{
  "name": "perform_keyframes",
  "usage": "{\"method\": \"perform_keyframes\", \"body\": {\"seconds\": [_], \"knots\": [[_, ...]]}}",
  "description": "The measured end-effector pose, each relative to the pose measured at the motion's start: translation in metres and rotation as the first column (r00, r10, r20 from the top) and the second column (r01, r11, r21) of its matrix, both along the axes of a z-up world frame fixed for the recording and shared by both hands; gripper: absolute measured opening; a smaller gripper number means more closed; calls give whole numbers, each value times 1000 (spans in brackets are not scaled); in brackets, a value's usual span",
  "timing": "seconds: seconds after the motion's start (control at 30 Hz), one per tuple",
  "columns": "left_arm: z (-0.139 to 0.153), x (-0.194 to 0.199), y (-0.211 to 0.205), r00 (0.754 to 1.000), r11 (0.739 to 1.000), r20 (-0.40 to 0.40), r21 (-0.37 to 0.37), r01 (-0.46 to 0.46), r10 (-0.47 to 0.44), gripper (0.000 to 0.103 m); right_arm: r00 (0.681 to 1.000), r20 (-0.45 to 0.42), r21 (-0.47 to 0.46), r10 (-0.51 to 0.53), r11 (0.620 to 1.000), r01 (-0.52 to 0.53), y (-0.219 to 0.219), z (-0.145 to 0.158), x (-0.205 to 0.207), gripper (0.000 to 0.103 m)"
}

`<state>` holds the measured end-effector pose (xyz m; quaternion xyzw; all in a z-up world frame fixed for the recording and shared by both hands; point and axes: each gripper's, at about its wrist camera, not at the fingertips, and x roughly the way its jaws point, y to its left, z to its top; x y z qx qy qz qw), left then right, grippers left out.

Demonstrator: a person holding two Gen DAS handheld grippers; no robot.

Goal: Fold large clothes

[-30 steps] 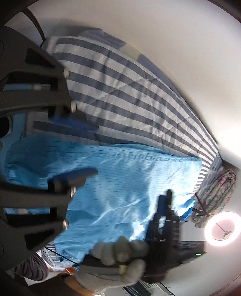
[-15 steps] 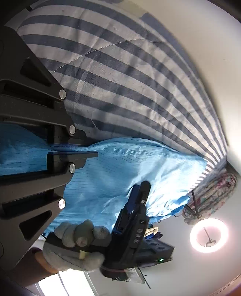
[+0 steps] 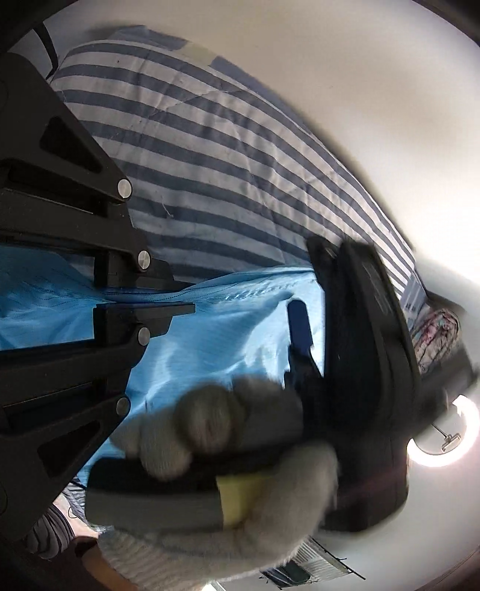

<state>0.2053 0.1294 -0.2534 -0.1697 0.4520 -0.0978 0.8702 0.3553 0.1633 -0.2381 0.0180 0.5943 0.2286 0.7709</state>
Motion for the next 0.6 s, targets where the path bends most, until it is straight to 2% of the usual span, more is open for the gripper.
{"method": "perform_keyframes", "body": {"seconds": [0.07, 0.1, 0.13, 0.2, 0.23, 0.27, 0.37, 0.47, 0.6], "knots": [[2, 2, -7, 1000, 1000, 6, -1, 4, -4, 0, 999, 28, -81, 22, 996, -20, 8, -5, -1, 66], [5, 2, -10, 1000, 1000, 11, 3, 9, -9, 0, 998, 40, -116, 37, 993, -32, 11, -8, -1, 60], [7, 3, -13, 1000, 1000, 16, 7, 14, -14, 0, 998, 45, -149, 54, 988, -47, 12, -12, -2, 41], [12, 6, -22, 999, 999, 25, 22, 30, -31, 0, 998, 37, -149, 56, 988, -50, 9, -17, -3, 15], [14, 11, -31, 999, 999, 31, 31, 38, -39, 0, 998, 39, -127, 51, 991, -46, 4, -16, -4, 6], [18, 14, -39, 998, 998, 38, 43, 49, -50, 0, 998, 44, -105, 43, 994, -38, -1, -14, -4, 2], [27, 18, -57, 995, 995, 53, 66, 80, -84, 0, 999, 33, 26, -8, 1000, 7, -27, -5, -3, 0], [36, 17, -76, 990, 990, 66, 70, 122, -127, 0, 998, 28, 145, -51, 988, 47, -58, 6, -6, 0], [48, 16, -101, 976, 980, 85, 37, 197, -199, 0, 993, 26, 301, -118, 948, 105, -108, 18, -13, 0]]}}
